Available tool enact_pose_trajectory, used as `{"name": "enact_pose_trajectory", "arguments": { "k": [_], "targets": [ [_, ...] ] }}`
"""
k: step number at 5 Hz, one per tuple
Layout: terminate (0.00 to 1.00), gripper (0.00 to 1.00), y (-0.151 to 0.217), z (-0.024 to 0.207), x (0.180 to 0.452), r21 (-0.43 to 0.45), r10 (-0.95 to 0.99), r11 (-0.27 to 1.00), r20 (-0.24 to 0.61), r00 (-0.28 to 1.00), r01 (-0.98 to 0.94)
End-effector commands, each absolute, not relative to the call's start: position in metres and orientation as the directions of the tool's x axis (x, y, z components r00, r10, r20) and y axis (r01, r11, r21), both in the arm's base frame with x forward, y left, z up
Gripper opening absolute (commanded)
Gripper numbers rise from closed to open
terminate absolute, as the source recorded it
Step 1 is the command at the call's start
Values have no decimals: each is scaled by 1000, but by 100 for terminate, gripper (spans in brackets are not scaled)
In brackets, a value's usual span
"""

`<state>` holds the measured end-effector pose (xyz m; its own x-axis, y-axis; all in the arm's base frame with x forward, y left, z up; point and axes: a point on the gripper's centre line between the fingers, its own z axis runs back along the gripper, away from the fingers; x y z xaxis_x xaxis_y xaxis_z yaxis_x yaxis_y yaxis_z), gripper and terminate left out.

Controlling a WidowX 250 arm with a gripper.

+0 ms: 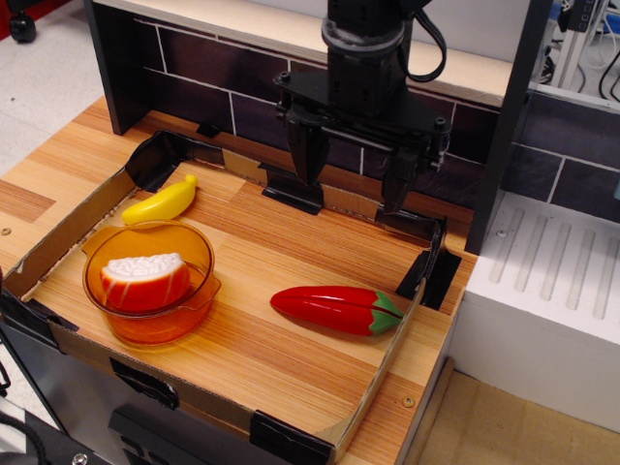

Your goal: Take sushi out of pot

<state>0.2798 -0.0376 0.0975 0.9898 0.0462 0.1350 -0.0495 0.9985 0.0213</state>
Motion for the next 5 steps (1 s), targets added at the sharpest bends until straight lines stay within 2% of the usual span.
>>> {"name": "enact_pose_trajectory", "arguments": {
  "k": [1,2,3,4,5],
  "targets": [
    [0,100,-38,98,280,21,46,999,135,990,-50],
    [0,100,-34,125,272,-51,-89,994,106,990,95],
    [0,100,-17,138,256,-59,-181,979,173,968,193],
    [0,100,6,146,240,-33,-293,951,214,932,306],
    [0,100,40,136,234,-20,-386,917,217,897,399]
  ]
}}
